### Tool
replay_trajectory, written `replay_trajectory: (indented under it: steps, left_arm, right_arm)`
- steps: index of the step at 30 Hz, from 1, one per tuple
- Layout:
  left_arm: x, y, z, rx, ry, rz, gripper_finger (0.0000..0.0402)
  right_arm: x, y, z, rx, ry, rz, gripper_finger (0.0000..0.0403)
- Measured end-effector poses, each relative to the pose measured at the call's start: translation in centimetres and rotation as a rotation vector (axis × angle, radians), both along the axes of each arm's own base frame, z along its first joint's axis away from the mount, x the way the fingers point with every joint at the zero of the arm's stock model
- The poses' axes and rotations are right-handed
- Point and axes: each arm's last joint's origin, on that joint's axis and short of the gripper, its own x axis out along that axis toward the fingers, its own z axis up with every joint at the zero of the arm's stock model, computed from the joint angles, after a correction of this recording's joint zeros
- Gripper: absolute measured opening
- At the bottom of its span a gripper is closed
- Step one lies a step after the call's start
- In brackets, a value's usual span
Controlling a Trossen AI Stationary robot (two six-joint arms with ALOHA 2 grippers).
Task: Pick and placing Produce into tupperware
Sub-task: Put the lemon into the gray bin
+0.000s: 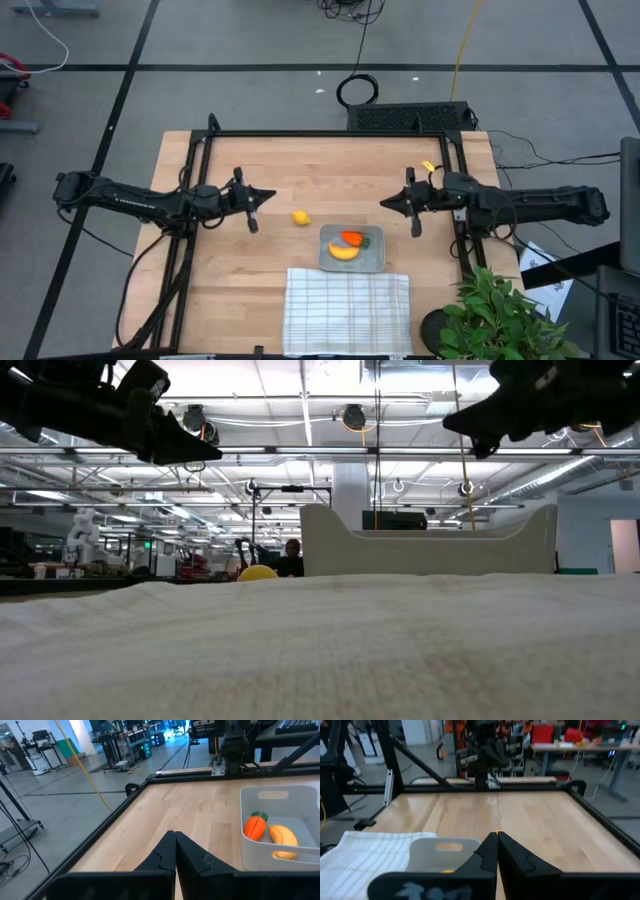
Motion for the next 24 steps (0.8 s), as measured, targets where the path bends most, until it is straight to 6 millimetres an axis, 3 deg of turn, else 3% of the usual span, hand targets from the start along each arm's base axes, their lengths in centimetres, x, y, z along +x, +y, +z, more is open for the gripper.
replay_trajectory:
  steps: [5, 16, 24]
  left_arm:
    - [0.0, 0.0, 0.0, 0.000, 0.000, 0.001, 0.0001]
    - [-0.1, 0.0, -0.2, -0.005, 0.022, 0.016, 0.0001]
    - [-0.1, 0.1, -0.3, 0.022, 0.035, 0.015, 0.0001]
  right_arm:
    - [-0.7, -0.1, -2.1, -0.002, -0.077, -0.009, 0.0000]
    - [-1.1, -0.5, -3.4, 0.028, 0.002, -0.046, 0.0000]
    - [-1.3, -0.7, -3.8, -0.021, -0.031, -0.053, 0.0000]
